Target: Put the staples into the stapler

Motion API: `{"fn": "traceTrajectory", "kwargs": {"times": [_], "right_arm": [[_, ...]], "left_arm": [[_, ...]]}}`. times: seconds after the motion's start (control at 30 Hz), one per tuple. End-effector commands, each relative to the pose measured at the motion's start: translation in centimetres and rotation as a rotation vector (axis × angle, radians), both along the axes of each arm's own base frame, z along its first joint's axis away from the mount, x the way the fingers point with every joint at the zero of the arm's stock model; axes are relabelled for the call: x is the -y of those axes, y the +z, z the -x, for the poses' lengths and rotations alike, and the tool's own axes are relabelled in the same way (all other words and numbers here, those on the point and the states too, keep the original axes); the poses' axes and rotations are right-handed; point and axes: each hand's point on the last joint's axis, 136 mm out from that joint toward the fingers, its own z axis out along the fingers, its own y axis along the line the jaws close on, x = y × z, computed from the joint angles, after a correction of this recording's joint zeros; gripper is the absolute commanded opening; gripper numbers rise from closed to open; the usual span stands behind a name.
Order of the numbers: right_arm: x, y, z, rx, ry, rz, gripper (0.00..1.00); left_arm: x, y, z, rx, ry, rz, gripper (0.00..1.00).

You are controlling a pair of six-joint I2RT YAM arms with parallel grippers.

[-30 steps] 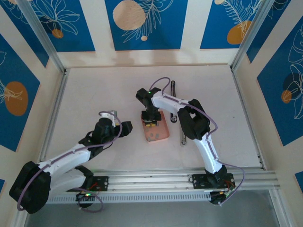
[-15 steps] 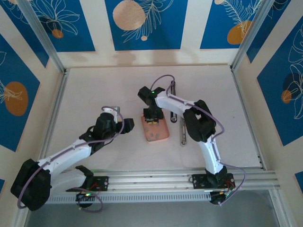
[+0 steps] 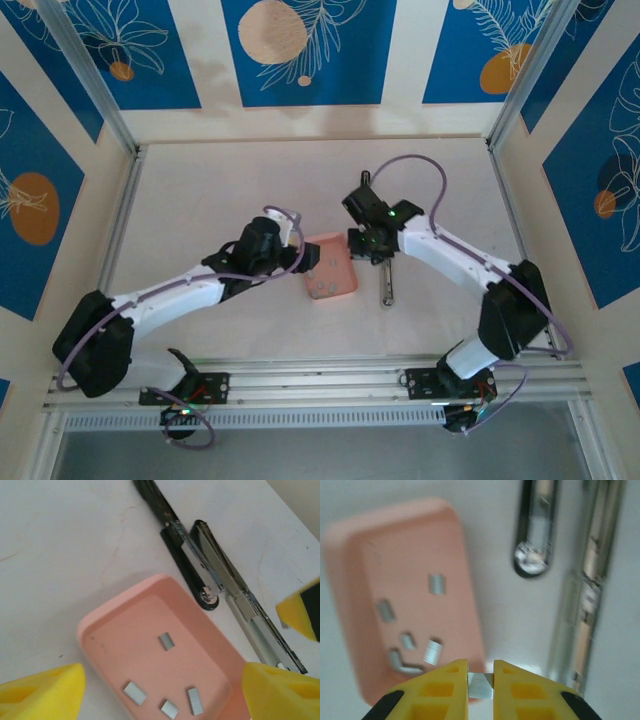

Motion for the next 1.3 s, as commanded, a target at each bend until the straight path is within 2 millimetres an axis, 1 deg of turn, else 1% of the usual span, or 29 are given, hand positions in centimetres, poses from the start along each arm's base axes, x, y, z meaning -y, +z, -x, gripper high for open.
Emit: {"fn": "traceTrajectory", "kwargs": {"times": [0.0,0.13,0.2,0.27,0.33,0.43,0.6,0.77,0.97,1.27], "right_arm": [[3.5,-0.2,1.5,0.036,-0.047,0.012,0.17],[5.8,-1.5,3.2,0.005,-0.078,-0.038,0.17],[6.7,-2.3,3.9,-0.016,-0.09,-0.047,0.17],[7.1,-3.1,4.4,-0.047,-0.095,-0.06,0.17],[7.0,-3.8,4.6,-0.072,-0.088,-0.071,0.17],[6.1,-4.6,4.7,-0.103,-0.055,-0.09,0.17],[5.3,-5.3,4.5,-0.123,-0.015,-0.071,0.17],[5.6,-6.0,4.7,-0.158,-0.015,-0.021,0.17],[5.8,-6.8,5.0,-0.192,-0.022,-0.004,0.17],[5.9,-7.1,5.1,-0.21,-0.033,0.013,0.17]], "left_arm": [[2.2,0.6,0.3,0.037,-0.052,-0.03,0.81],[3.9,0.6,0.8,0.063,-0.058,-0.03,0.81],[4.6,0.6,0.9,0.064,-0.063,-0.028,0.8],[5.1,0.4,1.0,0.06,-0.064,-0.028,0.81],[5.4,0.3,1.0,0.056,-0.067,-0.026,0.81],[5.7,0.1,0.9,0.048,-0.066,-0.019,0.8],[5.8,0.0,1.0,0.042,-0.065,-0.015,0.81],[5.7,-0.1,1.0,0.04,-0.063,-0.017,0.81],[5.7,-0.3,1.1,0.037,-0.066,-0.018,0.81],[5.5,-0.3,1.1,0.035,-0.059,-0.019,0.81]]}}
